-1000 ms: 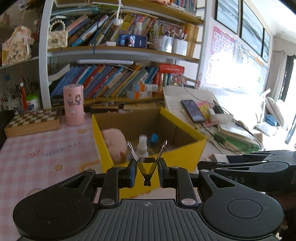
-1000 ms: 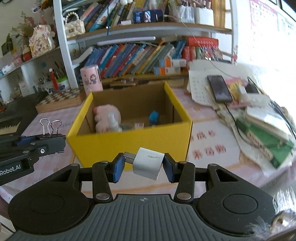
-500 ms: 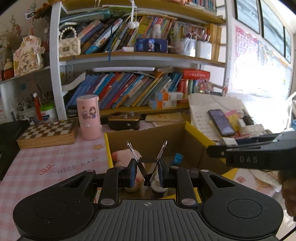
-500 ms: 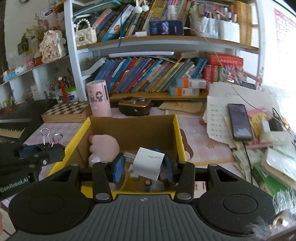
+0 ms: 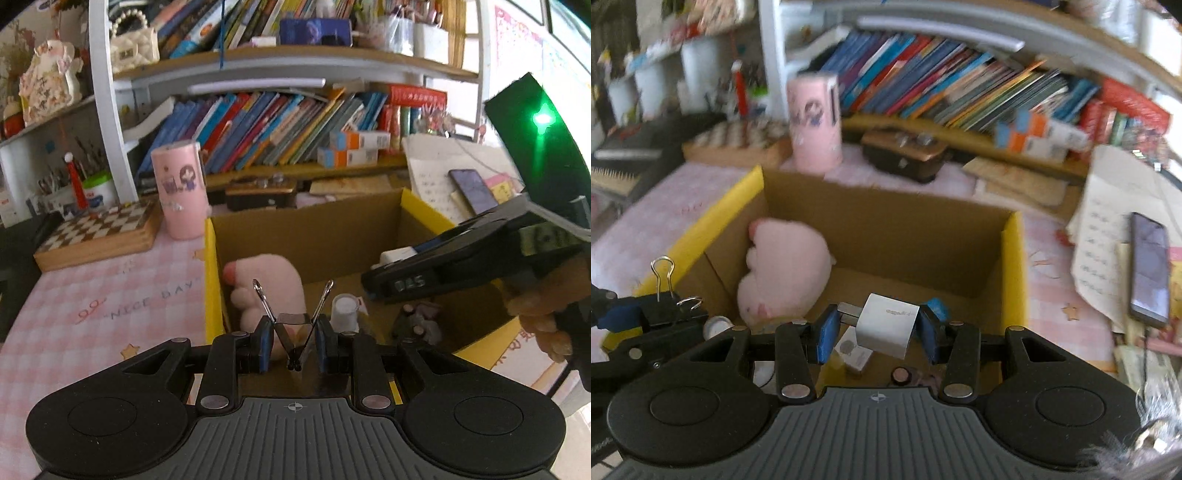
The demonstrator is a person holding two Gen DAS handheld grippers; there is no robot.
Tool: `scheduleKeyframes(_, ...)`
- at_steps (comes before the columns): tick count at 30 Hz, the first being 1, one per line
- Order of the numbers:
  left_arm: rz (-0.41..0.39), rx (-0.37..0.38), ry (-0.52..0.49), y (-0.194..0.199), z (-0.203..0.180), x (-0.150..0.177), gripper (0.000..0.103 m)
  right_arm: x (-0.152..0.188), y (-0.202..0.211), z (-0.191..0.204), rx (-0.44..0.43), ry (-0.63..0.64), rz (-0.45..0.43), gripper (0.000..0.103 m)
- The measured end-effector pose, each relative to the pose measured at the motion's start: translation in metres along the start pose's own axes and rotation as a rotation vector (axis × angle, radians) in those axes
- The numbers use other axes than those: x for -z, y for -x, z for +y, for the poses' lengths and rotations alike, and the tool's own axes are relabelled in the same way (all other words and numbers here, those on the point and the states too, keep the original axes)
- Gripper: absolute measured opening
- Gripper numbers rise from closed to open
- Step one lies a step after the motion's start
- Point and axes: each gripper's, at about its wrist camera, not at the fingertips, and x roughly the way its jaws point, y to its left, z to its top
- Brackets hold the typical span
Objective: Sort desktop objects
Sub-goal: 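Lower the plug into the box and open the right gripper while the left gripper releases the clip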
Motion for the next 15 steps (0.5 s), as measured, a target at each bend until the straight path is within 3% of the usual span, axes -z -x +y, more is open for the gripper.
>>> scheduleKeyframes(6,0.056,-0.014,0.010,-0.018,-0.003,-0.001,0.022,-0.013,-0.027,0.000,-0.082,0.037,0.132,0.043)
scheduleKeyframes(10,0.067,-0.025,-0.014,-0.021,-0.010,-0.002,0.022,-0.012,-0.027,-0.006,-0.108,-0.011,0.148,0.041)
scheduleKeyframes(15,0.068,-0.029,-0.009,-0.023,-0.012,-0.003,0.023,-0.008,-0.024,-0.002,-0.082,0.002,0.118,0.038)
